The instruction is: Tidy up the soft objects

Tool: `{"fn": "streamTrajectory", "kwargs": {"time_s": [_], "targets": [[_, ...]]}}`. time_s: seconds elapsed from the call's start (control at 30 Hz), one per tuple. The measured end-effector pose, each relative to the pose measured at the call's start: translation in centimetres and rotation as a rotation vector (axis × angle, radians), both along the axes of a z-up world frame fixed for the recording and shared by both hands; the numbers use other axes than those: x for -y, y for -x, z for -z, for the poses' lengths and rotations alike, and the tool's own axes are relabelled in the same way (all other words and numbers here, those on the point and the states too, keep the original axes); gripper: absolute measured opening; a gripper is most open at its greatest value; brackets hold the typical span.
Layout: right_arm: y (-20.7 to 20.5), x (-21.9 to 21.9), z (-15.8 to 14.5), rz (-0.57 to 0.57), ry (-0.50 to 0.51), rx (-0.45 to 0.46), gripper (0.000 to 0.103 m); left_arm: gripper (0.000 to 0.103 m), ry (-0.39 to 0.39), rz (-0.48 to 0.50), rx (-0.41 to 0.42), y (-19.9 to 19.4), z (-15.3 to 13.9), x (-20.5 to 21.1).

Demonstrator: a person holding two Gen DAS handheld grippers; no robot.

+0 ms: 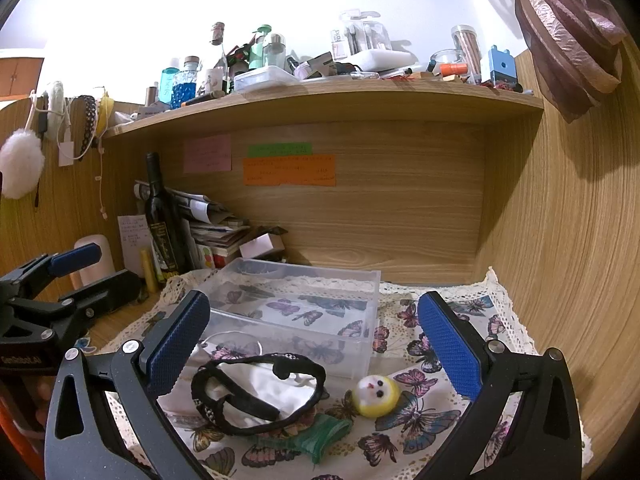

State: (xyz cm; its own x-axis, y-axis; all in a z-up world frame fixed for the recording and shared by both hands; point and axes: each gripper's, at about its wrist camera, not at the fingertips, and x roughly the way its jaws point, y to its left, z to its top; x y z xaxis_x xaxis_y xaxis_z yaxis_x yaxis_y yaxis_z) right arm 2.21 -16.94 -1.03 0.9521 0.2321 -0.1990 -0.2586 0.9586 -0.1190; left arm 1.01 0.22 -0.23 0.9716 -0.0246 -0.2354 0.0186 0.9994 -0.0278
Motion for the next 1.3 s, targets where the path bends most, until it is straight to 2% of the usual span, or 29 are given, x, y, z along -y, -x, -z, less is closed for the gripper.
{"fn": "streamTrajectory", "kwargs": {"time_s": [0.9,1.23,1.3], "targets": [[0.4,0.1,-0.1,-0.002,-0.003,0.007,0.103,0.103,0.002,-0.003,0.0,-0.1,-0.1,0.1],[-0.7,0.1,0.6,-0.01,0.007,-0.016,0.103,0.103,0.01,0.0,-0.021,-0.8,0.3,-0.5],[-1.3,0.4,1.1,0.01,0.012,-0.025,0.103,0.098,0.013,-0.006,-0.038,-1.2,0.7,-0.9]]}}
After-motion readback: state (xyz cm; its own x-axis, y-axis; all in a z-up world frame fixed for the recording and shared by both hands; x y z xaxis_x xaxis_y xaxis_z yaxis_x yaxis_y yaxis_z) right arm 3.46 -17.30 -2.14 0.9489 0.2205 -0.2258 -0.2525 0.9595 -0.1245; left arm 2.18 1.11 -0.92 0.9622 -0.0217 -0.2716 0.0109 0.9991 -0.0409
